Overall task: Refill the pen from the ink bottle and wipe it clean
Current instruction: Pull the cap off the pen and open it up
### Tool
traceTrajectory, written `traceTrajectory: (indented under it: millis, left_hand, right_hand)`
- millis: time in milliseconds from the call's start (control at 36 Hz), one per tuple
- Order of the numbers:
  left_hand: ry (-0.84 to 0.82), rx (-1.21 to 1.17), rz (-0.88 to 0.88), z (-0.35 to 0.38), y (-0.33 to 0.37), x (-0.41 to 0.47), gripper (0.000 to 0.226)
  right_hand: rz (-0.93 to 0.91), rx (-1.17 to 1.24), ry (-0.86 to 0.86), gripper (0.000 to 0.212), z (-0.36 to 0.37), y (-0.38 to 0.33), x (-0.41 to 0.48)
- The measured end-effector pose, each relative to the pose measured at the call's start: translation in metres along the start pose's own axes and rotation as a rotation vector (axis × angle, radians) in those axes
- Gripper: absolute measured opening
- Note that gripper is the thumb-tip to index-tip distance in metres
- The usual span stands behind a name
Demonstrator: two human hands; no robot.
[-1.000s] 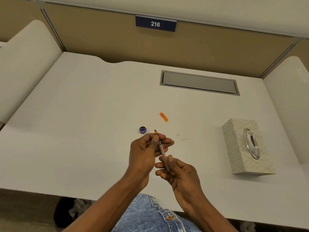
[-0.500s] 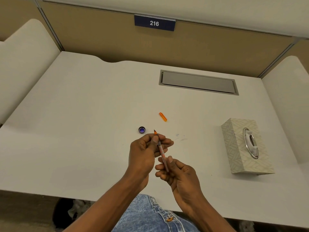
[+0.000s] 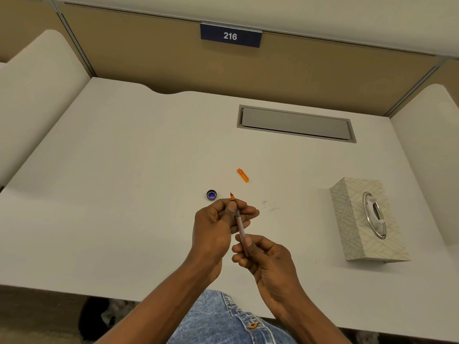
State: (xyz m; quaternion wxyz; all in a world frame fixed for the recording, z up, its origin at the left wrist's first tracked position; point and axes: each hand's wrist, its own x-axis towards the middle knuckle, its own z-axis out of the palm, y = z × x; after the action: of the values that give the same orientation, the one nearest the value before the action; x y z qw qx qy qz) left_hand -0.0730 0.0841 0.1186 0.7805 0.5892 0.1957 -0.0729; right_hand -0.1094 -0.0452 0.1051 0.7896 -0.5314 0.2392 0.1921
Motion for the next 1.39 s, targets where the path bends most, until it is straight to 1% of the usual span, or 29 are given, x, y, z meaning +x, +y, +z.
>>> traceTrajectory:
  millis: [250,389,556,806,1000,1389]
  left_hand:
    - [0.008,0.022,0.01,0.0,0.001,0.007,0.028]
    - [-0.004,-0.003,-0.006,0.001,0.001,0.009,0.028]
    - [-0.008,0.007,-0.007,0.001,0.002,0.011,0.028]
    - [-0.01,0.011,-0.006,0.002,0.003,0.012,0.027]
    - [-0.012,0.021,-0.011,0.002,0.003,0.014,0.028]
    - [-0.017,0.017,-0.013,0.001,0.003,0.012,0.028]
  right_hand:
    - [-0.001,0.03,0.018,0.036,0.002,-0.001,0.005]
    - [-0.006,0.006,0.01,0.031,0.003,-0.003,0.007]
    - [-0.016,0.004,0.03,0.034,0.001,-0.003,0.008]
    - [-0.001,-0.001,0.014,0.028,0.004,-0.005,0.008]
    - [-0.003,0.011,0.026,0.033,0.004,-0.004,0.009]
    - [-0.003,-0.007,0.032,0.031,0.002,-0.005,0.007]
